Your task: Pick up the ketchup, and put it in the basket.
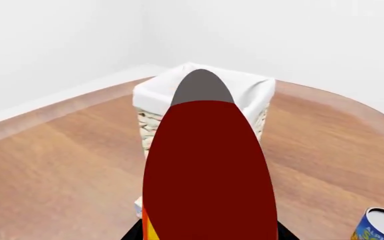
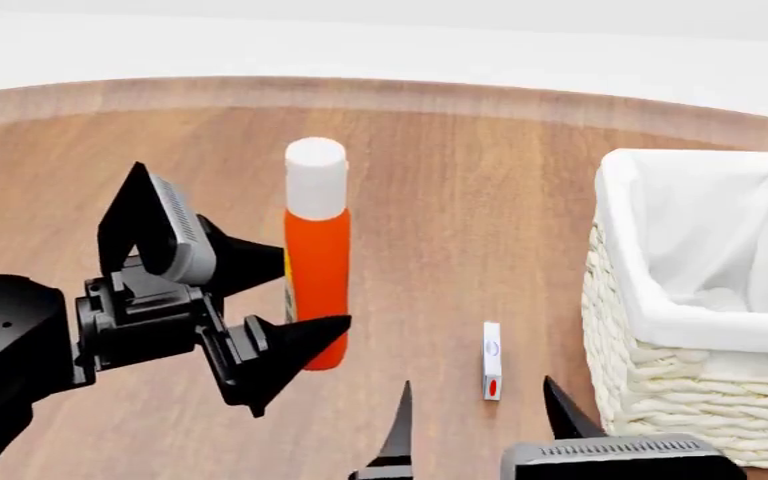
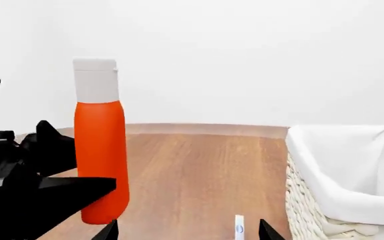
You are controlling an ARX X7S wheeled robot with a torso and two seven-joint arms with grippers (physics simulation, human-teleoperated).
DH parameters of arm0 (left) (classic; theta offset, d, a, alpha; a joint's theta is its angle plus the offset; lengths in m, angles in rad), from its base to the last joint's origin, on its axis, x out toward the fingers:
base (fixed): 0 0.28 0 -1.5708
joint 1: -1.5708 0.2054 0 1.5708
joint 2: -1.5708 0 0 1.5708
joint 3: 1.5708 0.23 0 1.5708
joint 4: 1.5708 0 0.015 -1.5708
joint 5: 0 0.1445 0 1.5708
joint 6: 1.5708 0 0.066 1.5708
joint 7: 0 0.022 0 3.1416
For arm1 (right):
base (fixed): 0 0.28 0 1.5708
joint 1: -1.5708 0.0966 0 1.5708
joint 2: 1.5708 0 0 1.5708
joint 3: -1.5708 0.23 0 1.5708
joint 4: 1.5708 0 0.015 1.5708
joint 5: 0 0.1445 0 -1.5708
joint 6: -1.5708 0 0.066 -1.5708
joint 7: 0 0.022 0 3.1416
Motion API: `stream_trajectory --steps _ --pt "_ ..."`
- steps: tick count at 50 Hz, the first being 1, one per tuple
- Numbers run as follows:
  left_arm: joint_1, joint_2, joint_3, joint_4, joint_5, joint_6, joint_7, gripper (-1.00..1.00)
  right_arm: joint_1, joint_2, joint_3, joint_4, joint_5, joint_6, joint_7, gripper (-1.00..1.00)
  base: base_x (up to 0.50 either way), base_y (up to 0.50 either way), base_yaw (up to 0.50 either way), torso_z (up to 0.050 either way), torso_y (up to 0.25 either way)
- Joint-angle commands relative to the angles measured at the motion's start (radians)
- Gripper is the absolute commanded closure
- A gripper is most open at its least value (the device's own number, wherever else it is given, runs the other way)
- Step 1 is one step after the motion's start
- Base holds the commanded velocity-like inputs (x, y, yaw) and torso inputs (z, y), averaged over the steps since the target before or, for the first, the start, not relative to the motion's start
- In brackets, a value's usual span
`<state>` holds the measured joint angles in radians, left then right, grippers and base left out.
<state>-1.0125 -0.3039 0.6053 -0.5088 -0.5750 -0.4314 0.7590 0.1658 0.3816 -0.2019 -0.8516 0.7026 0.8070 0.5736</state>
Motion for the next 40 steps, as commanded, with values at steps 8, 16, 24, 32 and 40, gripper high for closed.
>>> stream_trajectory --steps 8,16,24,32,40 --pt "-0.005 0.001 -0.001 0.007 -0.021 -0.002 0.002 1.00 0.466 0.069 0.172 -0.121 0.912 0.348 0.509 -1.00 0.00 0.00 0.00 0.000 0.001" --pt "0.008 -0.004 0.006 0.041 -0.023 -0.014 -0.010 1.00 0.650 0.069 0.105 -0.041 1.055 0.324 0.592 -1.00 0.00 0.00 0.00 0.000 0.000" --pt "0.006 -0.004 0.016 0.041 -0.018 -0.009 -0.002 1.00 0.735 0.048 0.073 0.025 1.065 0.325 0.577 -1.00 0.00 0.00 0.00 0.000 0.000" --pt "0.005 -0.002 0.022 0.033 -0.016 -0.002 0.008 1.00 0.791 0.023 0.050 0.084 1.048 0.326 0.550 -1.00 0.00 0.00 0.00 0.000 0.000" --pt "0.007 -0.006 0.026 0.044 -0.017 -0.002 0.009 1.00 0.795 -0.001 0.046 0.131 0.992 0.323 0.487 -1.00 0.00 0.00 0.00 0.000 0.001"
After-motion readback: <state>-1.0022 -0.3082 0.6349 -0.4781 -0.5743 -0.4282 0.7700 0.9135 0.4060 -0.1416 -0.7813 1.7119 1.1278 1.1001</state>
